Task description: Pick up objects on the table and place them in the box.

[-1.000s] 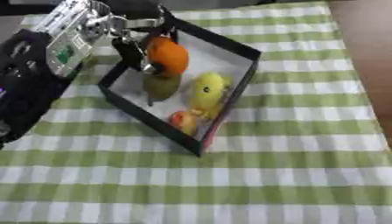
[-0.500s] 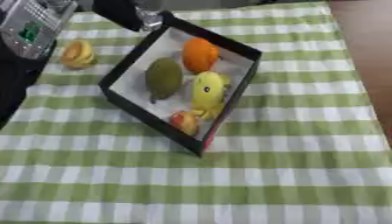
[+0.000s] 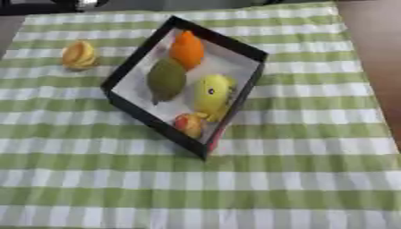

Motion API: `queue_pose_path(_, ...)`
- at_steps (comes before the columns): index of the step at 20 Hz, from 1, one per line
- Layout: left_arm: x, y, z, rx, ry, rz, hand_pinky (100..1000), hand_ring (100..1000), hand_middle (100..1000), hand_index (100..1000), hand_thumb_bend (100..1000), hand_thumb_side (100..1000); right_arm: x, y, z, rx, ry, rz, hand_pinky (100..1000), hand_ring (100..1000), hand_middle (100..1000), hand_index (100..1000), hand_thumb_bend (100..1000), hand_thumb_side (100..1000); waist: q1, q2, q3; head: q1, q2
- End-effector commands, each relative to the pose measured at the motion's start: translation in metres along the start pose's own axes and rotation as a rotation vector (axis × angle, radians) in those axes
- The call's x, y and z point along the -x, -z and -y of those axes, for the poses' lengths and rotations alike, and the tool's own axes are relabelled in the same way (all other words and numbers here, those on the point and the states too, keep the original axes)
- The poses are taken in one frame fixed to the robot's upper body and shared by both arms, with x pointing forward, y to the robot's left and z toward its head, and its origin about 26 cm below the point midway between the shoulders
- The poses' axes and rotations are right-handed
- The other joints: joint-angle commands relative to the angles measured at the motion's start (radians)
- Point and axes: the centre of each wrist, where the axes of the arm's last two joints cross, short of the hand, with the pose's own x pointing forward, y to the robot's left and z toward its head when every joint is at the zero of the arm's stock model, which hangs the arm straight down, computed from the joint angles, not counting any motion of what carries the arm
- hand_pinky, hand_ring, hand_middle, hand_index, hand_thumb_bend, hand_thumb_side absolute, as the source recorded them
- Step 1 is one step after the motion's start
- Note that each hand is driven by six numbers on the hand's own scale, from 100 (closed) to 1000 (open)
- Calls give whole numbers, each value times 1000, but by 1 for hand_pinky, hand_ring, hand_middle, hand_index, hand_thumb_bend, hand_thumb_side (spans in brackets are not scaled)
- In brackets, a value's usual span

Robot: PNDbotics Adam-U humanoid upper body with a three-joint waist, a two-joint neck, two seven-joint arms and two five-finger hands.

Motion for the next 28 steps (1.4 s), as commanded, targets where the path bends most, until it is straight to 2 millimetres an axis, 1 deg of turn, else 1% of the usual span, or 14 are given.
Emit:
queue_pose_path(1, 27, -4, -7, 14, 9, -70, 896, 908, 855, 887, 466, 260, -10, 3, 7, -13, -52, 13, 1000, 775, 652, 811, 100, 361, -1, -38, 0, 2, -2)
queue_pose_path(5, 46, 1, 6, 67, 18, -25, 899, 913, 856, 887, 473, 233, -9, 2, 8, -9, -55, 9, 1000, 775, 652, 811, 100, 370, -3, -34, -1, -1, -2)
queue_pose_path(6, 48, 2, 8, 77, 22, -8, 902, 918, 858, 887, 490, 225, -9, 2, 8, -9, -55, 9, 1000, 775, 652, 811, 100, 370, -3, -34, -2, -2, -2)
queue_pose_path(8, 53, 3, 12, 109, 39, 19, 905, 924, 861, 887, 506, 249, -9, 2, 7, -10, -54, 9, 1000, 775, 651, 811, 100, 371, -4, -33, -3, -4, -2)
queue_pose_path(11, 60, 4, 17, 174, 48, 37, 909, 928, 862, 888, 505, 257, -8, 2, 7, -9, -53, 8, 1000, 775, 651, 811, 100, 377, -5, -32, -4, -6, -5)
queue_pose_path(13, 66, 3, 20, 226, 44, 37, 911, 930, 863, 888, 507, 282, -8, 2, 7, -9, -52, 5, 1000, 775, 651, 811, 100, 380, -6, -31, -4, -7, -8)
queue_pose_path(14, 68, 3, 21, 246, 41, 38, 911, 929, 861, 888, 510, 315, -8, 1, 7, -9, -52, 5, 1000, 774, 651, 810, 100, 382, -6, -31, -4, -7, -9)
queue_pose_path(16, 72, 3, 22, 272, 31, 38, 908, 925, 858, 887, 506, 306, -7, 1, 7, -8, -52, 4, 1000, 774, 650, 809, 100, 386, -7, -30, -6, -8, -11)
queue_pose_path(22, 81, 4, 27, 250, 11, -14, 898, 918, 852, 887, 488, 255, -7, 1, 7, -7, -51, 4, 1000, 774, 650, 810, 100, 398, -14, -19, -12, -3, -21)
queue_pose_path(28, 87, 5, 32, 195, 14, -67, 890, 915, 853, 885, 468, 249, -6, 1, 6, -4, -56, 6, 1000, 774, 649, 809, 100, 411, -22, -3, -15, 1, -30)
